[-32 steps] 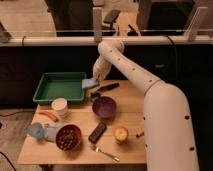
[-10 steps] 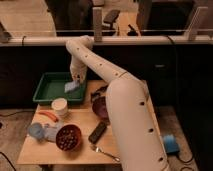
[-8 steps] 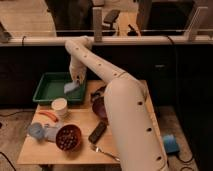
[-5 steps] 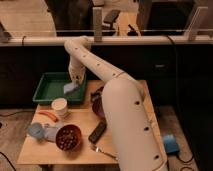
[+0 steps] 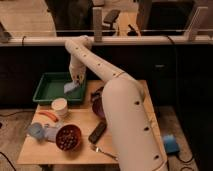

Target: Place sponge in tray

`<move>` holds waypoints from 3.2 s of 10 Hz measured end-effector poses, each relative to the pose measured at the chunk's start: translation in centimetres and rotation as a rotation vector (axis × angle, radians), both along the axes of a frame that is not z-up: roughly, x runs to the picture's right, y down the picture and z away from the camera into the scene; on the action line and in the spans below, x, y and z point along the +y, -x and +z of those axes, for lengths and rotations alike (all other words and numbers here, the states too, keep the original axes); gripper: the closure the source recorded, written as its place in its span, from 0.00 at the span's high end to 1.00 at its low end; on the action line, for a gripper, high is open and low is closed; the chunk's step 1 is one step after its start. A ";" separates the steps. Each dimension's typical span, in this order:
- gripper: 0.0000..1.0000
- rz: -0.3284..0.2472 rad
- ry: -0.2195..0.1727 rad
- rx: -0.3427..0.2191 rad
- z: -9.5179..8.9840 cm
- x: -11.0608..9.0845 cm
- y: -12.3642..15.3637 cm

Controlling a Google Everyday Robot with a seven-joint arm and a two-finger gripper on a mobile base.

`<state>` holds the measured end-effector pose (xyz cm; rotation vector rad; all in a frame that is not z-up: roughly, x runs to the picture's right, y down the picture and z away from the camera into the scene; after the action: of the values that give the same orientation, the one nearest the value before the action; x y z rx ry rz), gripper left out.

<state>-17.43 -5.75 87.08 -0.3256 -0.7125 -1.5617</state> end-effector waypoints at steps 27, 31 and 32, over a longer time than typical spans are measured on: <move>0.80 0.047 -0.029 0.015 1.3 -2.0 0.7; 0.80 0.045 -0.021 0.014 1.4 -2.0 0.7; 0.80 0.045 -0.019 0.014 1.4 -2.0 0.7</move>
<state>-18.09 -7.73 88.50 -0.3041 -0.6898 -1.5210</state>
